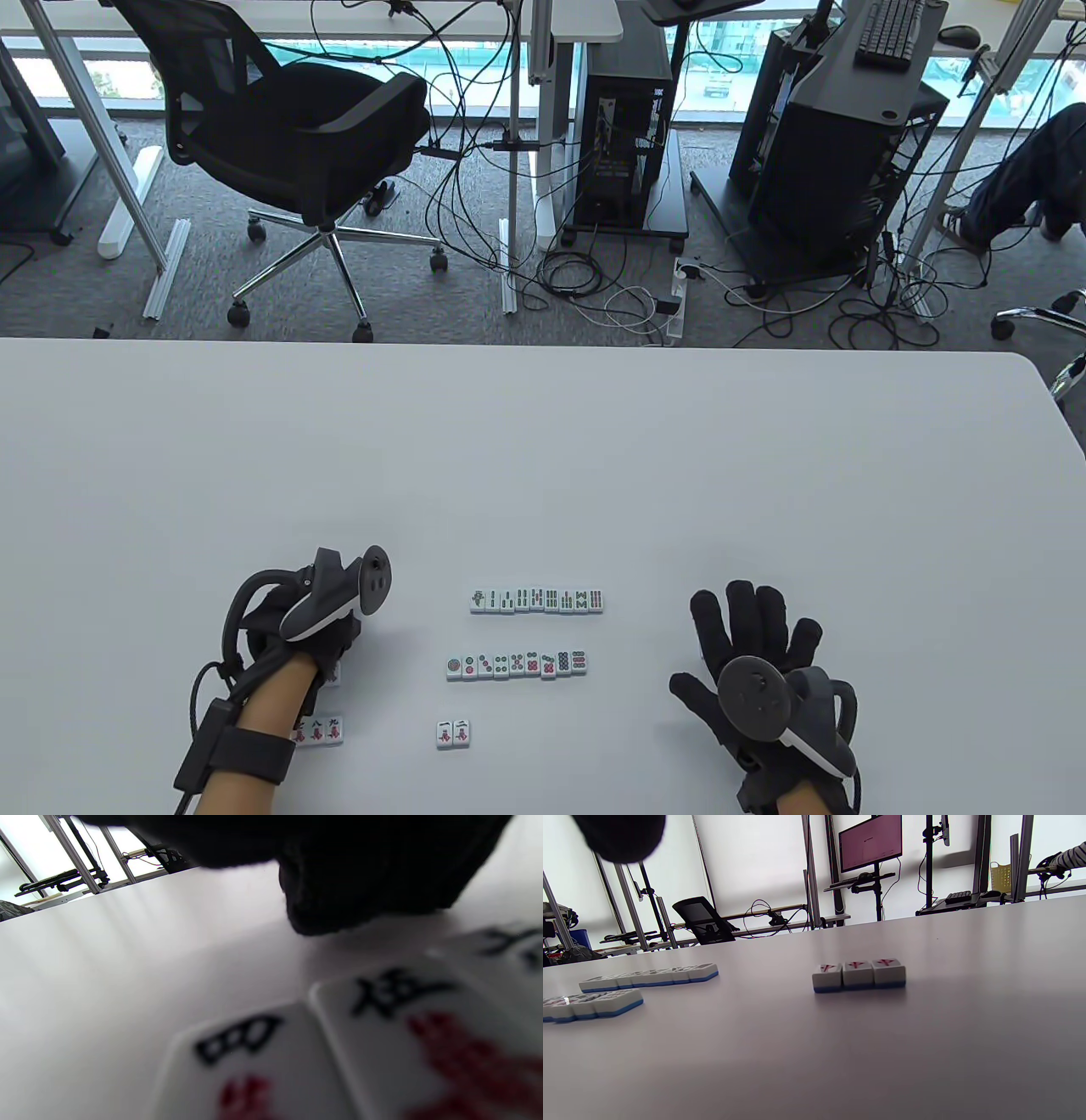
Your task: Mahjong suit sorting
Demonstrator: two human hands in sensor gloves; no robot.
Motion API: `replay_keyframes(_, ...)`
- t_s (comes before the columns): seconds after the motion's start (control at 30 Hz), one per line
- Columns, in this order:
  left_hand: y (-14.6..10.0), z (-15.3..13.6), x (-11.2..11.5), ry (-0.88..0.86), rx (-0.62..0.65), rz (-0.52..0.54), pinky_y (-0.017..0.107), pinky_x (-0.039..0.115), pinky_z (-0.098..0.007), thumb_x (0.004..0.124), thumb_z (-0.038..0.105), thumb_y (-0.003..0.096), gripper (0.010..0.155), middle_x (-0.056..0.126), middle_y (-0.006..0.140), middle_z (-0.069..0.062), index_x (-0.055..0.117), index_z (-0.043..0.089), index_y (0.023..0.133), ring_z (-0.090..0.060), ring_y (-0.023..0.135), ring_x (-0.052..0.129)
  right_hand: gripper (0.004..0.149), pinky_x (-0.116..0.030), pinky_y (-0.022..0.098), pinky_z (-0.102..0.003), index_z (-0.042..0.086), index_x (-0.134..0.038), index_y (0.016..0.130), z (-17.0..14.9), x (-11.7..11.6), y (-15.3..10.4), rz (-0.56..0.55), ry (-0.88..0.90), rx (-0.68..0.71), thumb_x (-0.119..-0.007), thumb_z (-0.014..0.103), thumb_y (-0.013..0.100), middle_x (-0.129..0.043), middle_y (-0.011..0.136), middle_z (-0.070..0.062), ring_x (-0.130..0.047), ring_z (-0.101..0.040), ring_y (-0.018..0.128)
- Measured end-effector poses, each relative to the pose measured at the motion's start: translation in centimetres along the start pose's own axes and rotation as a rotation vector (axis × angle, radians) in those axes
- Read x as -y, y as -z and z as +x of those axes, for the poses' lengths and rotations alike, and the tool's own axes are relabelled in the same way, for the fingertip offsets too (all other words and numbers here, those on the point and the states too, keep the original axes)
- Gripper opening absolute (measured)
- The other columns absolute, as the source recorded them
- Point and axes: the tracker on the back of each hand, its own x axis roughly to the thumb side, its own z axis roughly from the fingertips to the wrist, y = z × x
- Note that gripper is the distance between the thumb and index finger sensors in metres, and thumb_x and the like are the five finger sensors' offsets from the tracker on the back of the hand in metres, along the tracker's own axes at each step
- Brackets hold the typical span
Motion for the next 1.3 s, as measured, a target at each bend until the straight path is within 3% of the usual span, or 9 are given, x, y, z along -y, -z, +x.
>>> replay_keyframes(0.2,-0.1,0.3,-0.2,0.038,-0.006,0.007,0.016,0.084,-0.033,0.087,0.051,0.0297,0.059,0.099,0.036,0.017,0.084,0.018,0.078,-0.008,0.008,0.094,0.084,-0.018,0.068,-0.076,0.032,-0.013,0.106,0.0,0.0,0.0,-0.006,0.002,0.002,-0.063,0.061,0.045,-0.008,0.115,-0.014,-0.006,-0.047,0.102)
replay_keyframes(0.33,-1.3,1.4,-1.0,0.036,0.055,0.056,0.015,0.085,-0.032,0.087,0.052,0.0292,0.06,0.1,0.035,0.017,0.085,0.018,0.078,-0.007,0.007,0.094,0.084,-0.017,0.068,-0.076,0.032,-0.013,0.106,0.0,0.0,0.0,-0.01,0.006,0.005,-0.063,0.061,0.045,-0.008,0.115,-0.014,-0.006,-0.047,0.102)
replay_keyframes(0.57,-5.3,6.0,-4.0,0.04,0.266,0.217,0.014,0.085,-0.032,0.086,0.053,0.0286,0.061,0.1,0.033,0.018,0.084,0.018,0.079,-0.007,0.006,0.094,0.084,-0.017,0.068,-0.076,0.032,-0.013,0.106,0.1,0.1,0.0,-0.013,0.011,0.006,-0.063,0.061,0.045,-0.008,0.115,-0.014,-0.006,-0.047,0.102)
replay_keyframes(0.8,-9.4,10.7,-5.5,-0.053,0.48,0.27,0.014,0.085,-0.031,0.086,0.054,0.0289,0.062,0.1,0.033,0.019,0.084,0.018,0.078,-0.006,0.006,0.093,0.084,-0.017,0.068,-0.076,0.032,-0.013,0.106,0.1,0.1,0.0,-0.017,0.012,0.011,-0.063,0.061,0.045,-0.008,0.115,-0.014,-0.006,-0.046,0.102)
replay_keyframes(1.0,-11.4,13.2,-4.6,-0.034,0.564,0.23,0.013,0.084,-0.031,0.086,0.054,0.0286,0.062,0.1,0.032,0.018,0.085,0.017,0.078,-0.006,0.004,0.093,0.084,-0.017,0.068,-0.076,0.033,-0.013,0.106,0.3,0.2,-0.1,-0.029,0.019,0.02,-0.063,0.061,0.045,-0.008,0.115,-0.014,-0.006,-0.046,0.102)
replay_keyframes(1.3,-11.0,14.6,-1.7,0.123,0.552,0.149,0.01,0.084,-0.031,0.088,0.055,0.0271,0.062,0.099,0.028,0.019,0.087,0.017,0.076,-0.005,0.001,0.091,0.084,-0.017,0.068,-0.076,0.033,-0.013,0.106,0.5,0.1,-0.2,-0.032,0.021,0.034,-0.063,0.061,0.045,-0.008,0.115,-0.014,-0.006,-0.046,0.102)
